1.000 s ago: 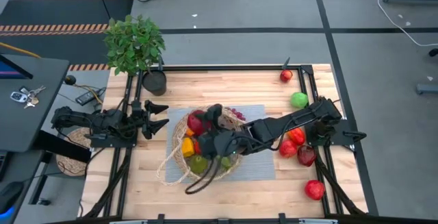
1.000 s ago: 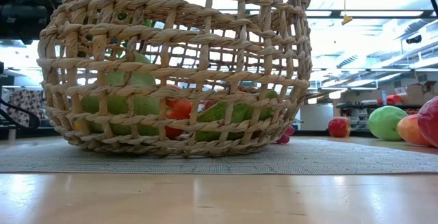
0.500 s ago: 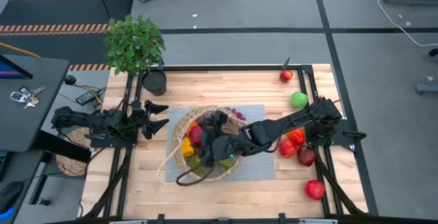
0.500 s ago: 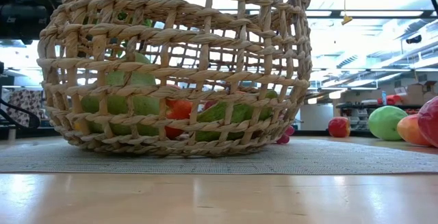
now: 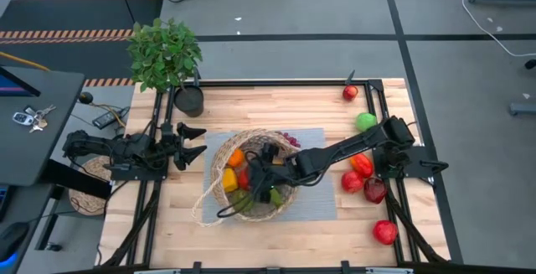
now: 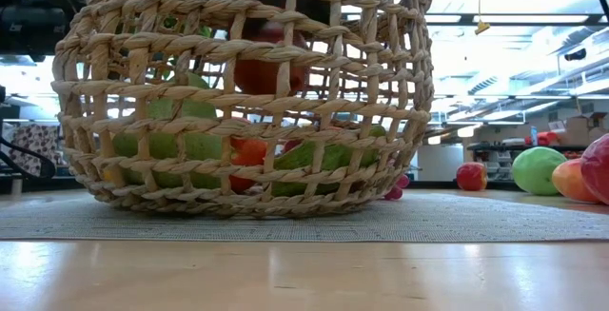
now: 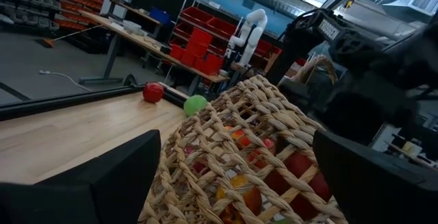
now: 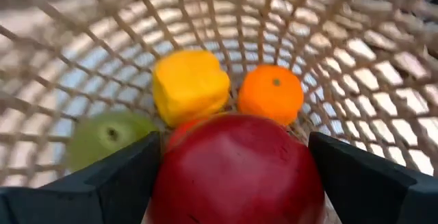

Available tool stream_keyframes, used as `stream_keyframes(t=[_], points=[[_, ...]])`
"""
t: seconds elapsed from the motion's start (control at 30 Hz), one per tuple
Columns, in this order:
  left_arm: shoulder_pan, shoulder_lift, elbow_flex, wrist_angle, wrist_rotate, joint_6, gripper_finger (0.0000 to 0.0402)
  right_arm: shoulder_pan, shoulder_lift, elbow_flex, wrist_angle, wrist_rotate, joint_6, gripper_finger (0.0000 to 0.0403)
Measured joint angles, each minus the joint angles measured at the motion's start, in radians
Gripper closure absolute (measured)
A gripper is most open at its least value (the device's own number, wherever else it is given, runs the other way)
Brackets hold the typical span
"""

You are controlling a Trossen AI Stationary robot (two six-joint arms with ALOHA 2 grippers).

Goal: Build produce basket
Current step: Put the red pomegranate into the brown basket, then put the dark red apple into the brown basket

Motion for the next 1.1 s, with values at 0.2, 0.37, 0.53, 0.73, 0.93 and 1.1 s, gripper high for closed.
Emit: stream_keyframes(t=[0.2,0.37,0.53,0.73,0.93,1.1], points=[[0.0,0.0,0.0,0.0,0.0,0.0,0.0012,-0.007,0.0,-0.056,0.004,0.034,0.002,0.0032],[0.0,0.0,0.0,0.0,0.0,0.0,0.0012,-0.03,0.0,-0.068,-0.001,0.043,0.013,0.0032],[0.0,0.0,0.0,0.0,0.0,0.0,0.0012,-0.045,0.0,-0.068,0.003,0.009,0.015,0.0032],[0.0,0.0,0.0,0.0,0.0,0.0,0.0012,-0.053,0.0,-0.068,-0.005,0.043,0.06,0.0027],[0.0,0.0,0.0,0.0,0.0,0.0,0.0012,-0.054,0.0,-0.068,-0.019,0.034,0.035,0.0007],[0.0,0.0,0.0,0.0,0.0,0.0,0.0012,-0.054,0.0,-0.068,-0.018,0.042,0.013,0.0005]])
